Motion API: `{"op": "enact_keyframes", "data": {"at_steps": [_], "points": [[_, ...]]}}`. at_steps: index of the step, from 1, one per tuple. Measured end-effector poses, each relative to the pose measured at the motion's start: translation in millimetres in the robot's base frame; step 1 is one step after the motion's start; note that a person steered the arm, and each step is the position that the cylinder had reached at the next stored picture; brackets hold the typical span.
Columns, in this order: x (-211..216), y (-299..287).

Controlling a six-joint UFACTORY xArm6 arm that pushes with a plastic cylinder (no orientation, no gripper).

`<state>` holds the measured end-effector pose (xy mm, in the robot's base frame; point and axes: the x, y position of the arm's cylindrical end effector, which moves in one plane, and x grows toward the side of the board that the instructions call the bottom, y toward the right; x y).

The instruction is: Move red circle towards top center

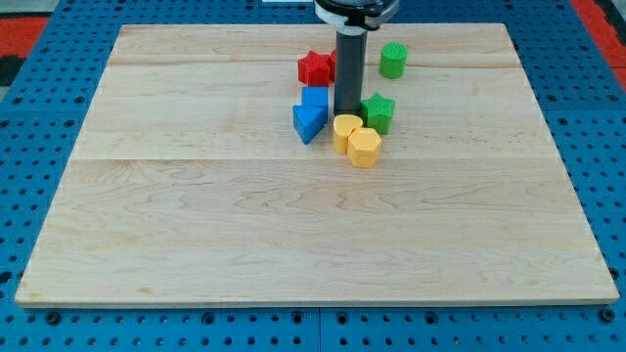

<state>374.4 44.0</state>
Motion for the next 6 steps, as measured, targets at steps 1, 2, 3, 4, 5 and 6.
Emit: {"op": "enact_keyframes", "data": {"at_steps": [1,2,3,4,5,6], "points": [[-3.2,-3.9],[-14.4,-14.4],[-34.7,-16.5],[-57.5,-7.4],[-78.8,-1.1],[-97.4,4.5]]}}
